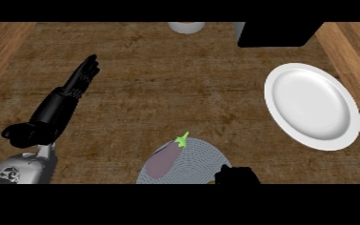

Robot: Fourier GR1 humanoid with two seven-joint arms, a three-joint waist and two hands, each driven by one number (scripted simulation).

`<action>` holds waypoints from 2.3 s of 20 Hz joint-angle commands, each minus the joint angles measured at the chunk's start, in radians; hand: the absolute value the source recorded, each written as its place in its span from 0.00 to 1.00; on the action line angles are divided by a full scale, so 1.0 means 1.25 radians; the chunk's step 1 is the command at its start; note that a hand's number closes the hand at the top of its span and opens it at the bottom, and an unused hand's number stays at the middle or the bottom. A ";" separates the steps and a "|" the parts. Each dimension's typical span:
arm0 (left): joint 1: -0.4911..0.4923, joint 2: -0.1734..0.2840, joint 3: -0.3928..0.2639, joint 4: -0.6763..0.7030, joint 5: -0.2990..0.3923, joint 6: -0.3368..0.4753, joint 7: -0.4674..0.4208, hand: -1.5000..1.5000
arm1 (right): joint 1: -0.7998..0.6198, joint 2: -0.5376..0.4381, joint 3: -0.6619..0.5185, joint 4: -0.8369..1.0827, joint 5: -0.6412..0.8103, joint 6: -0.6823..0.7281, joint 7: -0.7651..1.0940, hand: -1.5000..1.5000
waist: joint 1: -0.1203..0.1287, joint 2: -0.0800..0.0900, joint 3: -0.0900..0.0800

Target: Pick the lemon from the placemat and place it in the plate

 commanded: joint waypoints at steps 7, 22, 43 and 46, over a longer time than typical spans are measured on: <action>0.009 0.023 0.041 0.003 0.012 -0.024 -0.020 0.50 | 0.133 -0.013 0.128 -0.328 0.416 0.079 0.206 1.00 | 0.001 0.015 0.002; -0.011 -0.015 0.021 -0.025 -0.009 -0.022 0.018 0.50 | 0.251 -0.141 -0.177 -0.456 0.420 -0.028 0.095 1.00 | 0.014 0.022 0.004; -0.016 -0.030 0.047 -0.013 -0.017 -0.054 -0.003 0.50 | 0.088 -0.188 -0.716 0.179 -0.101 -0.319 -0.461 1.00 | 0.023 0.023 0.004; -0.048 -0.046 0.033 0.035 -0.036 -0.051 -0.013 0.50 | 0.016 -0.110 -0.705 0.311 -0.160 -0.269 -0.478 1.00 | 0.026 0.026 0.004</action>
